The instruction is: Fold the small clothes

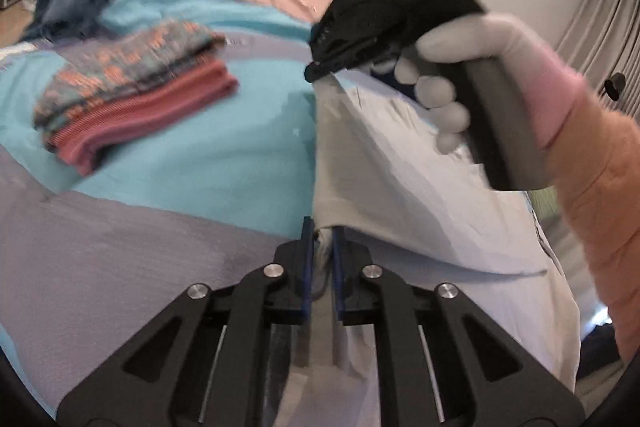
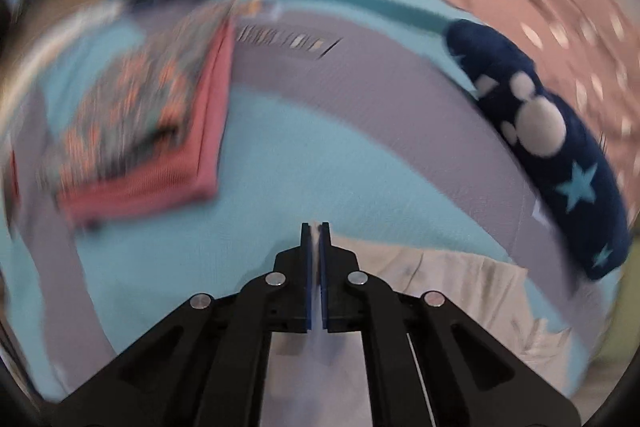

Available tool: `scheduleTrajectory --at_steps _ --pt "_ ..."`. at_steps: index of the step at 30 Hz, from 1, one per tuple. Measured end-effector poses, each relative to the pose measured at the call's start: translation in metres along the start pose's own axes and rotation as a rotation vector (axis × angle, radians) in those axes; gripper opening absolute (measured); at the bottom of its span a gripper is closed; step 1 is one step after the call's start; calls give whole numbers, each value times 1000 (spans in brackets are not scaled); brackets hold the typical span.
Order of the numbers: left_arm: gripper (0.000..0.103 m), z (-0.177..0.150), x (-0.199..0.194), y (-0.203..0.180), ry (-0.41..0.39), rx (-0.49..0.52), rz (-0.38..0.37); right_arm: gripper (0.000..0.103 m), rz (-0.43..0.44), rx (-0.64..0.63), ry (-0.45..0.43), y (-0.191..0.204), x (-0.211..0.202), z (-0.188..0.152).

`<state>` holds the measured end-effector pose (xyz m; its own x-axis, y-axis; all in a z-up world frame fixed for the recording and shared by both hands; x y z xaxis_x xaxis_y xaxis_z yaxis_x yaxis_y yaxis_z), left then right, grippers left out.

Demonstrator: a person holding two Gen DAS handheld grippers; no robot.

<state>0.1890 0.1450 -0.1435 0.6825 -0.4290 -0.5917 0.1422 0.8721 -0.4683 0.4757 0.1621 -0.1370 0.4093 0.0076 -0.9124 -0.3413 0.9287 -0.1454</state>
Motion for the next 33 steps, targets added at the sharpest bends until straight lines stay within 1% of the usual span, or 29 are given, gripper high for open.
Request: scheduleTrajectory --at_steps 1,2,3,4,5,6,9,11,13,14,15,16,17,18,19,20,21,22,23,24,25,26,27,28,29,30,31,32,33 --pt "9 -2 2 1 13 4 18 1 31 30 -22 -1 0 4" --pt "9 -6 8 4 45 -4 40 1 106 48 -57 1 1 6" --pt "9 -9 11 6 70 -20 42 1 141 43 -63 3 2 6" --pt "10 -9 12 7 73 -35 30 1 141 42 -60 1 3 3" --pt "11 -9 10 8 72 -41 30 3 118 59 -55 -6 2 -2" --pt "12 -10 9 8 71 -41 35 3 118 87 -61 -14 -4 -7" --pt "12 -9 2 14 52 -35 81 4 156 175 -138 -49 -39 -26" --pt "12 -8 -6 17 33 -41 98 4 171 233 -216 -83 -70 -53" --pt "9 -3 -20 18 -11 -38 116 5 142 271 -312 -122 -102 -95" --pt "9 2 -25 14 -25 -28 103 9 123 287 -344 -140 -115 -118" --pt "9 7 -30 12 -38 -15 81 14 113 297 -352 -151 -122 -137" --pt "9 14 -35 0 -51 6 42 14 108 312 -348 -164 -127 -160" --pt "9 20 -36 -5 -51 25 17 15 108 344 -333 -178 -131 -190" --pt "9 25 -33 -21 -36 64 -18 16 113 378 -312 -187 -131 -212" --pt "9 27 -30 -27 -25 84 -27 16 146 429 -262 -194 -127 -241" --pt "9 28 -20 -37 -5 114 -22 16 188 470 -219 -195 -123 -260" --pt "10 27 -5 -43 29 135 1 16 208 506 -180 -199 -116 -277" --pt "11 22 11 -44 79 146 34 16 180 539 -121 -205 -105 -296" --pt "11 14 32 -40 143 150 80 13 123 551 -65 -210 -95 -312" --pt "11 1 54 -31 212 154 141 10 61 554 -17 -216 -85 -326" --pt "12 -2 59 -29 207 163 158 10 62 560 -35 -218 -82 -331" --pt "12 0 56 -33 175 198 180 10 95 575 -76 -221 -88 -336" --pt "12 1 53 -37 174 217 201 13 104 594 -86 -225 -95 -341" --pt "13 2 47 -41 164 222 212 13 113 616 -107 -230 -103 -346" --pt "17 3 42 -43 157 221 211 14 129 642 -169 -239 -118 -351" --pt "19 4 37 -47 148 223 208 15 118 656 -219 -250 -131 -358" --pt "22 5 32 -52 138 226 210 16 86 671 -259 -264 -143 -367" --pt "29 7 28 -59 123 233 212 19 13 697 -294 -288 -156 -383" --pt "34 9 25 -67 112 242 211 20 -51 707 -303 -305 -163 -396"
Point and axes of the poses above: each gripper's, at about its wrist camera, not at the fingertips, and x roughly the way its jaws point, y to its left, z to its top, the point moved 9 cm from there along x, roughly the way its jaws point, and after that the axes turned 5 degrees about -z, right-handed, at the moved point
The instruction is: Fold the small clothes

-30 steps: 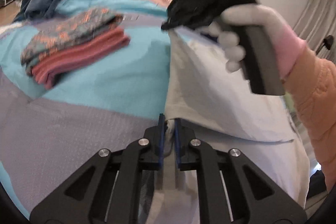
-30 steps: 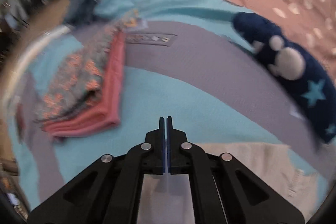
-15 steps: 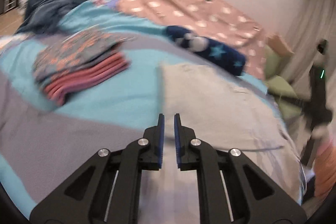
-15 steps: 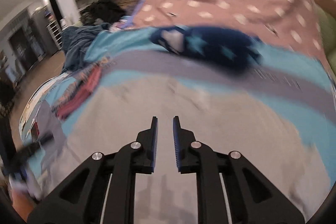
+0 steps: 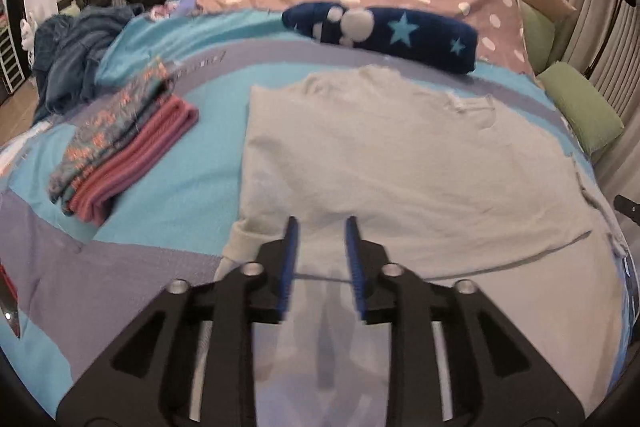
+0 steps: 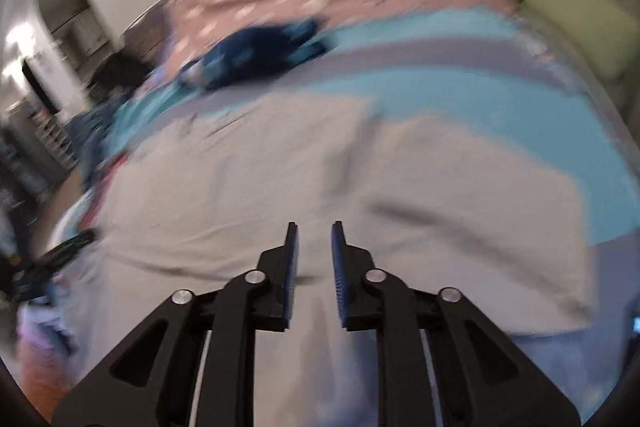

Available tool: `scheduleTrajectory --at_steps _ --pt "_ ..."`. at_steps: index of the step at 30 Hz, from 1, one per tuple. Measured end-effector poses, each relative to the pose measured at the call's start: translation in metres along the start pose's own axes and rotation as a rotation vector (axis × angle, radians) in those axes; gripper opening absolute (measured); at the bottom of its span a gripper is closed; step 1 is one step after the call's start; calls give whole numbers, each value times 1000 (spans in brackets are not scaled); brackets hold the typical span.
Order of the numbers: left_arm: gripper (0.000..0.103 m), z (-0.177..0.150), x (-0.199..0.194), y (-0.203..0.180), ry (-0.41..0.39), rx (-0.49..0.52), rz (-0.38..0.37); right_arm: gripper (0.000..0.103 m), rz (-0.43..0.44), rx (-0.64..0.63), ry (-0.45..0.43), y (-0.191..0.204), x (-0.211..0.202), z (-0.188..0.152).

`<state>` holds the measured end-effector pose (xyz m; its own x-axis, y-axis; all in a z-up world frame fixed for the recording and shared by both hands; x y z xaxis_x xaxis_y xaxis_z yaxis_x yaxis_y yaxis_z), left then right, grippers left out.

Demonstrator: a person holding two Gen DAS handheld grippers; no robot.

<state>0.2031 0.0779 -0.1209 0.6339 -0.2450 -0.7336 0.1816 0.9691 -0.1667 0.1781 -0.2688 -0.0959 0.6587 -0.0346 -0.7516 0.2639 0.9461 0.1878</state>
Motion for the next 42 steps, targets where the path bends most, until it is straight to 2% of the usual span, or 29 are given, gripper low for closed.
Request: scheduleTrajectory --at_steps 2,4,6,11,14,18,22,23,24,28,31,33,34,37,39,42 --pt "45 10 -5 -22 -21 26 -11 21 -123 -6 -39 -41 -9 0" --pt "47 11 -10 -44 -20 51 -28 23 -188 -14 -37 -68 -10 -9" --pt "49 11 -6 -70 -4 78 -51 32 -164 -33 -6 -74 -3 -17" --pt "50 8 4 -139 37 170 -103 36 -155 -181 -12 -55 7 -24" --pt "53 5 8 -161 44 212 -103 42 -133 -227 -2 -49 21 -20" --pt "54 2 17 -173 65 224 -92 43 -146 -287 16 -47 37 -19" --pt "54 -2 29 -180 92 215 -93 41 -176 -261 27 -56 51 -15" --pt "54 -3 31 -181 98 211 -97 20 -166 -235 24 -60 52 -13" --pt "54 -4 34 -182 103 209 -101 6 -144 -195 22 -65 51 -11" --pt "54 -7 42 -187 115 214 -105 5 -17 20 1 -85 39 -3" --pt "54 -10 45 -188 124 200 -133 4 94 121 -28 -86 25 7" --pt "54 -11 45 -190 129 169 -185 4 185 168 -39 -78 12 15" --pt "54 -11 44 -192 134 139 -236 4 213 178 -43 -72 8 17" --pt "53 -14 40 -195 147 67 -355 4 362 175 -68 -34 -13 26" --pt "52 -16 38 -196 163 8 -442 4 445 117 -94 7 -28 30" --pt "52 -19 34 -191 196 -85 -577 4 515 23 -93 60 -37 24"
Point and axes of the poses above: each gripper's, at about its wrist camera, not at the fingertips, and x roughly the way its jaws point, y to its left, z to its top, the point moved 9 cm from there along x, roughly the way its jaws point, and after that the axes turned 5 degrees about -z, right-handed, at the moved point
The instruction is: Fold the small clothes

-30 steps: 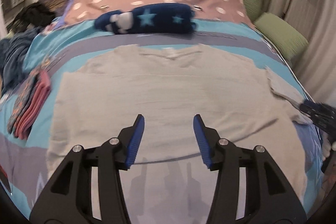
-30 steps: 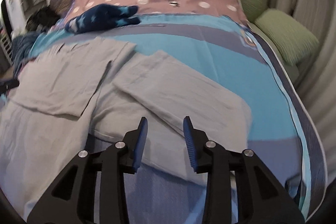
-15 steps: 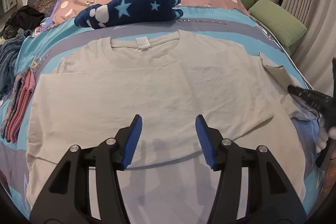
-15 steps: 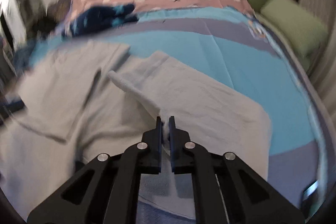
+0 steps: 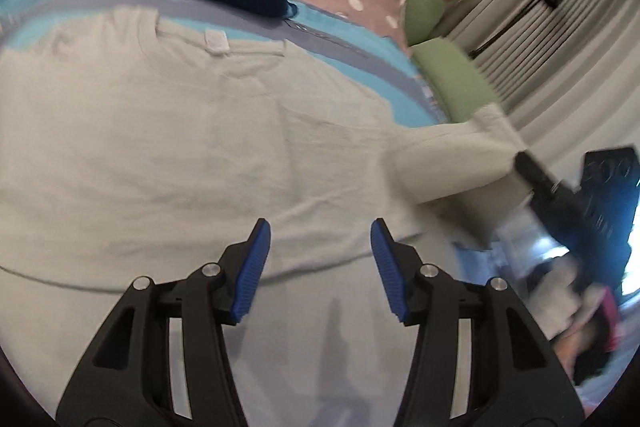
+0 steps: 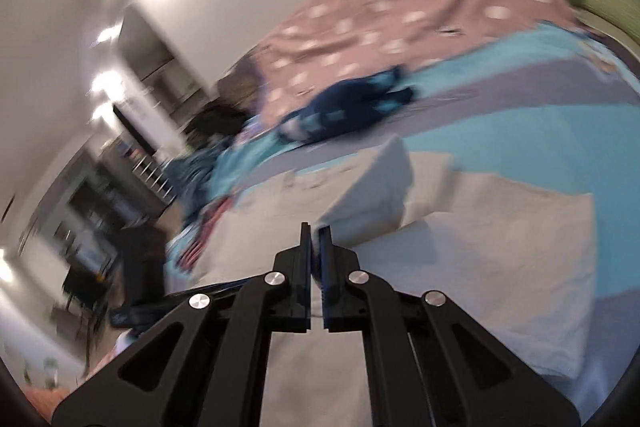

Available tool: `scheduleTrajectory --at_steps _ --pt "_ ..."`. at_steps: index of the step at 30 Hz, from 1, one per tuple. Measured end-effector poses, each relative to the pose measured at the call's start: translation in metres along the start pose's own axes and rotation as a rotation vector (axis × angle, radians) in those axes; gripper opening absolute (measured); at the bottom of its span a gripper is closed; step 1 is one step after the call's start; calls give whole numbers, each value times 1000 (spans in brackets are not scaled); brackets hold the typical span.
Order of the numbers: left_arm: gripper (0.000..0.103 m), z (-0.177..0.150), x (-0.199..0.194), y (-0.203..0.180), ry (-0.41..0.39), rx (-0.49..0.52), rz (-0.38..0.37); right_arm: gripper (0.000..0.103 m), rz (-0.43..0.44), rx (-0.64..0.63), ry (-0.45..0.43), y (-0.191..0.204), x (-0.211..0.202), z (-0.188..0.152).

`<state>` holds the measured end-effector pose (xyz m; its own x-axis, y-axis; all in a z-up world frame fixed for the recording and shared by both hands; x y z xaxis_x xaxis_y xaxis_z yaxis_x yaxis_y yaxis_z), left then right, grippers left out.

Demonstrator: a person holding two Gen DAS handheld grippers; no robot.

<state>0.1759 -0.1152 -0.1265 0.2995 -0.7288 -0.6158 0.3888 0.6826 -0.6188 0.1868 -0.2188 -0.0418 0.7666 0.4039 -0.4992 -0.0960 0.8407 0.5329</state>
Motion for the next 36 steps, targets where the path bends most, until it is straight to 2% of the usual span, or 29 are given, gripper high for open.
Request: scheduleTrajectory --at_steps 1,5,12,18,22,25,29,36 --pt "52 -1 -2 2 3 -35 -48 4 14 -31 21 14 8 -5" --pt "53 -3 -8 16 4 -127 -127 4 -32 -192 124 46 44 -44" --pt "60 -6 -2 28 35 -206 -183 4 -138 -348 229 46 66 -92" --pt "74 -6 -3 24 38 -245 -249 7 -162 -417 256 46 69 -112" --pt "74 -3 4 26 55 -276 -243 7 -172 -459 266 50 73 -119" --pt "74 -1 8 22 69 -307 -270 7 -190 -485 269 50 79 -120" --pt "74 -4 10 21 88 -301 -254 8 -190 -507 264 52 79 -122" --pt "74 -7 8 25 93 -319 -246 16 -190 -638 270 68 82 -139"
Point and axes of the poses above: each gripper's, at about its wrist camera, not at the fingertips, and x roughly the way its jaws point, y to its left, z to its top, the point moved 9 cm from there along x, roughly the way its jaws point, and after that the axes turned 5 degrees about -z, right-handed, at the moved point
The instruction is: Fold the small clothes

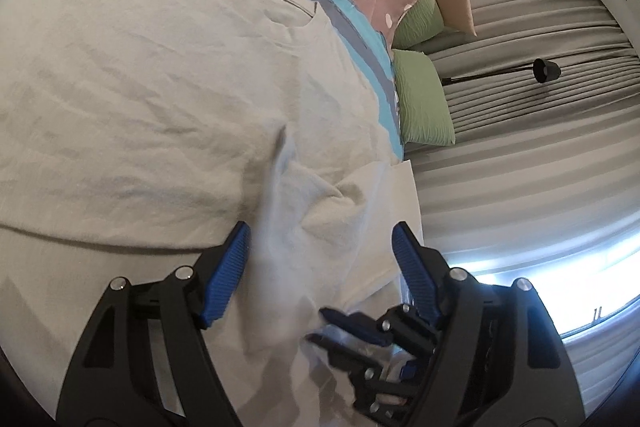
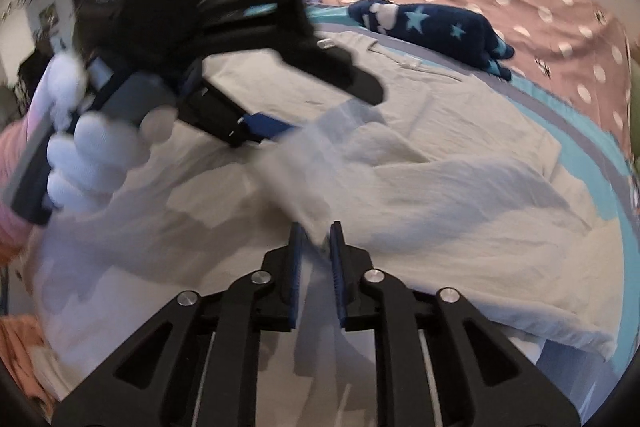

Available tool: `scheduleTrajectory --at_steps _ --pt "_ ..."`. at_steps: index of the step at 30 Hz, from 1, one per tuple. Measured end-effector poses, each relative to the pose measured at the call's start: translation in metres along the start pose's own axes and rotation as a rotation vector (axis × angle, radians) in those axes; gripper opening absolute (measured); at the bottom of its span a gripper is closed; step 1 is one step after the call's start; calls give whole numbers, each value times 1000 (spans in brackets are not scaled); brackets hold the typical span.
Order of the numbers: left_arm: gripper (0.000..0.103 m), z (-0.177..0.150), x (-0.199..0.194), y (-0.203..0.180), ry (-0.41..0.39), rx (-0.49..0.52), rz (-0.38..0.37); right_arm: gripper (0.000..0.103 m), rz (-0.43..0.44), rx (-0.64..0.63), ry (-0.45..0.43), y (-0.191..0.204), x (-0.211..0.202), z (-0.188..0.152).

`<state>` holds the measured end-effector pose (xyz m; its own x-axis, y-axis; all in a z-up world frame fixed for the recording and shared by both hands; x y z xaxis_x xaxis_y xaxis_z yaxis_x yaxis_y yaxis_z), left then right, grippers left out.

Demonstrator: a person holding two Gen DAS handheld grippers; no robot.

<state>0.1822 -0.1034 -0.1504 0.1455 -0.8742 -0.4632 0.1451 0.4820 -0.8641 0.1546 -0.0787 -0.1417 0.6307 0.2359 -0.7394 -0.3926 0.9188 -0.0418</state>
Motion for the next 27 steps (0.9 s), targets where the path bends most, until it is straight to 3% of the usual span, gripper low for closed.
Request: scheduleTrajectory --at_steps 1,3,4,5,9,12,17,22,27 --pt "71 -1 1 -1 -1 14 9 16 -2 -16 -4 3 0 0" --pt "49 -4 3 -2 0 76 57 16 -16 -30 -10 5 -1 0" --pt "23 -8 7 -5 14 111 73 16 -18 -26 -11 4 -2 0" --pt "6 -10 9 -6 23 128 80 16 -15 -11 -10 1 -2 1" --pt "3 -10 9 -18 -6 236 154 22 -9 62 -27 -12 -14 -1" --pt "3 -3 -2 -37 -48 317 189 22 -51 168 -77 -39 -36 -6" --pt "3 27 -48 -85 -174 447 194 23 -238 416 -98 -117 -69 -34" --pt "3 57 -111 -106 -325 533 285 37 -385 562 -30 -165 -77 -63" --pt "3 74 -166 -75 -420 496 400 38 -315 583 7 -155 -58 -69"
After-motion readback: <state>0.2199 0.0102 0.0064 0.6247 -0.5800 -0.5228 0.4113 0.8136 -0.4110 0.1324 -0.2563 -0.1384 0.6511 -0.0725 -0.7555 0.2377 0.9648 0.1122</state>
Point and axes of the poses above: each gripper's, at about its wrist camera, not at the fingertips, and x roughly the way its jaws point, y to its left, z to its top, the point moved 9 cm from there along x, roughly the way its jaws point, and after that the axes turned 5 degrees about -z, right-handed, at the moved point
